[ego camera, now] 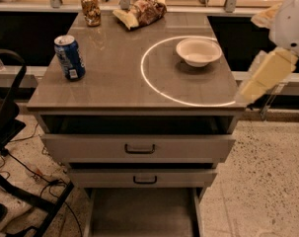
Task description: Place pepsi can into bottom drawer
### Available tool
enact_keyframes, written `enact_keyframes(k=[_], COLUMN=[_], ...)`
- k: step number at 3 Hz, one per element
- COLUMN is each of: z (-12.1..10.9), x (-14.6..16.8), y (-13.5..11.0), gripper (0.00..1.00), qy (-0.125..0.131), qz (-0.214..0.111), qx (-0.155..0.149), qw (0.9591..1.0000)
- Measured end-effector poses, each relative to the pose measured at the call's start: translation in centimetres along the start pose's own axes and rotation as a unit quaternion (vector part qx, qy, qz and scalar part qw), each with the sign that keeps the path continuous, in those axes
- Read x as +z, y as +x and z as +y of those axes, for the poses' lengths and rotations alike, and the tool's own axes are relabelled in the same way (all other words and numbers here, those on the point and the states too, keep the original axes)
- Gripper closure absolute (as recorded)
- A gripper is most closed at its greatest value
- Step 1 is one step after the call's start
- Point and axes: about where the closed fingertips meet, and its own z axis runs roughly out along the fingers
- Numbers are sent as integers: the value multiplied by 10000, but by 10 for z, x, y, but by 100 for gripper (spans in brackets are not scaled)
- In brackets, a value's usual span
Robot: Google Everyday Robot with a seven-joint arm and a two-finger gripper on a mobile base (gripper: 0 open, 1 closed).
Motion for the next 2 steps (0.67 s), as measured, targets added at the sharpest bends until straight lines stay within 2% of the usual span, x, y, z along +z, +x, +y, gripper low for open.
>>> enact_keyframes(k=[1, 2], z=[-18, -46], x=[43, 85], y=[-11, -47], gripper=[0, 0], qy=[28, 203], qz=[-1139, -2868], qx=[387, 887], qw=[9927, 9537])
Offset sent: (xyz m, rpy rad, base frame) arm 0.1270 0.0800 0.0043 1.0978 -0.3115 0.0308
